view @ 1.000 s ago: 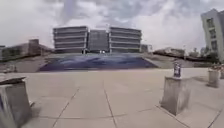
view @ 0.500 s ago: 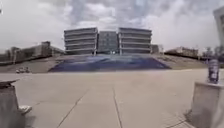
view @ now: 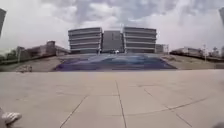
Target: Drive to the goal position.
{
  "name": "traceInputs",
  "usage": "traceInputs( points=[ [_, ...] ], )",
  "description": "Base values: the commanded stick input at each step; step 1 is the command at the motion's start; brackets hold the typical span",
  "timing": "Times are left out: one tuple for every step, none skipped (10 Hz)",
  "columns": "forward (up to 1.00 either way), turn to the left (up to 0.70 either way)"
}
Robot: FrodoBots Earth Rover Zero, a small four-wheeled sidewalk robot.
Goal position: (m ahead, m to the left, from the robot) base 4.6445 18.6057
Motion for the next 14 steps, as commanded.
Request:
traceInputs(
  points=[
    [0.7, 0.03],
    [0.7, 0.03],
    [0.7, 0.03],
    [0.7, 0.05],
    [0.7, 0.11],
    [0.7, 0.21],
    [0.7, 0.31],
    [0.7, 0.35],
    [0.7, 0.35],
    [0.7, 0.35],
    [0.7, 0.35],
    [0.7, 0.35],
    [0.7, 0.3],
    [0.7, 0.13]
  ],
)
